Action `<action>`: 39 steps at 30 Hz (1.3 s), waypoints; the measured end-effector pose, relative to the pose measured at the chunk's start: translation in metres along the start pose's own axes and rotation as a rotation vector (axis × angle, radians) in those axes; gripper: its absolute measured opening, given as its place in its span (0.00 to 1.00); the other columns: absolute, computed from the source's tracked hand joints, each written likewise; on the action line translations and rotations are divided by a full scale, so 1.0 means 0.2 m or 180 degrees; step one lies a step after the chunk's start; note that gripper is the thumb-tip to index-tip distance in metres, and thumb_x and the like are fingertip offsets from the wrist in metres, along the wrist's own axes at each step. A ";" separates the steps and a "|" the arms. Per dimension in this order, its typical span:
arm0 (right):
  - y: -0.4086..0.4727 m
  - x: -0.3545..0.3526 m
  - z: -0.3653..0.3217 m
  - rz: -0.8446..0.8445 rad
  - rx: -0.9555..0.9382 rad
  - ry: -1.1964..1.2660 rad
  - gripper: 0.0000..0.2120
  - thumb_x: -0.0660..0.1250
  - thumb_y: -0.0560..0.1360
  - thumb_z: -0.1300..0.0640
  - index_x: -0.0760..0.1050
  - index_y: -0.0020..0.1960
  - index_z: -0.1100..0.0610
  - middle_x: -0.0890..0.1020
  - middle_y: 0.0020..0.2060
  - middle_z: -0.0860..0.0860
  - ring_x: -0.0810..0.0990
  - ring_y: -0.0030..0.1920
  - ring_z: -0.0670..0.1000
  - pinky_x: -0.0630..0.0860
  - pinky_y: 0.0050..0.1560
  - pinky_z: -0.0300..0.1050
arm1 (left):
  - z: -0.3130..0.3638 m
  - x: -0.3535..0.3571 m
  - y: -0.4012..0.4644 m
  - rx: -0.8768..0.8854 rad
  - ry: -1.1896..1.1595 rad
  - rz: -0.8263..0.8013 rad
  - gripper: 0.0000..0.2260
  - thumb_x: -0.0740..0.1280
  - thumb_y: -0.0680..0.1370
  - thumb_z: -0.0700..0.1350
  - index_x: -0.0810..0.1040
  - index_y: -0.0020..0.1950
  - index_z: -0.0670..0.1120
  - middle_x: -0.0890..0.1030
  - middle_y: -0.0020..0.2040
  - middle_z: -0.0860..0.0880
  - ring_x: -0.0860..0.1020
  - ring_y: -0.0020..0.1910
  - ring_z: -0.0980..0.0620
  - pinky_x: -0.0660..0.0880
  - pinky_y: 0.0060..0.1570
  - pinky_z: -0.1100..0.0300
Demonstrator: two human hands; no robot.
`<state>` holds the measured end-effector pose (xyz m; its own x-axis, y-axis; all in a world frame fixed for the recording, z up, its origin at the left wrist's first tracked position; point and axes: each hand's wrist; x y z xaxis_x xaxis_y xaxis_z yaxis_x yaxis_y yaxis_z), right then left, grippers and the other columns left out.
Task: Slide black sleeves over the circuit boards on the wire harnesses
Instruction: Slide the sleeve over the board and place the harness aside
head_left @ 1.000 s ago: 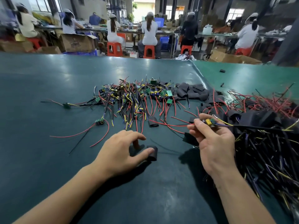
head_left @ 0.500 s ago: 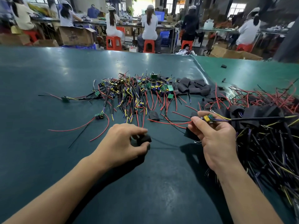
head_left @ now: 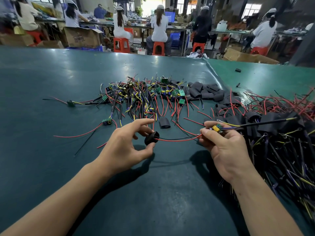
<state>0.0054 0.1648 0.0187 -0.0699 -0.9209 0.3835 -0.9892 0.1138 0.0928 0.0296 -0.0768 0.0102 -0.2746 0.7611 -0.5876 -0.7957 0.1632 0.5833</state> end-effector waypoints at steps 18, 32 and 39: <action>0.02 -0.03 0.05 0.0224 -0.0186 -0.0528 0.09 0.68 0.74 0.72 0.79 0.45 0.58 0.81 0.31 0.46 0.80 0.33 0.46 0.79 0.36 0.38 | -0.03 0.00 0.00 0.0314 0.0015 0.0110 0.25 0.75 0.68 0.41 0.76 0.64 0.46 0.83 0.51 0.57 0.81 0.51 0.59 0.78 0.49 0.54; -0.08 0.12 0.06 -0.0539 0.0079 -0.0327 0.11 0.60 0.80 0.66 0.81 0.47 0.60 0.81 0.36 0.53 0.81 0.39 0.49 0.82 0.45 0.43 | 0.07 0.04 0.01 0.0772 0.0685 -0.0036 0.22 0.74 0.69 0.44 0.79 0.63 0.43 0.84 0.50 0.54 0.81 0.47 0.52 0.73 0.51 0.50; -0.12 0.16 0.07 -0.0680 -0.0077 -0.0639 0.09 0.65 0.78 0.67 0.81 0.50 0.56 0.81 0.36 0.52 0.79 0.34 0.50 0.76 0.33 0.39 | 0.10 0.07 0.01 0.0697 0.0519 0.0086 0.20 0.75 0.70 0.44 0.80 0.61 0.42 0.85 0.49 0.51 0.81 0.47 0.50 0.74 0.51 0.52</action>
<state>0.0253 0.1275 0.0149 0.1129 -0.9800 0.1636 -0.9811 -0.0839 0.1746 0.0345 -0.0527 0.0143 -0.3916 0.6588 -0.6424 -0.6561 0.2895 0.6969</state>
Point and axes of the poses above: each hand's wrist, its own y-axis towards the middle knuckle, its own x-axis out of the palm, z = x × y
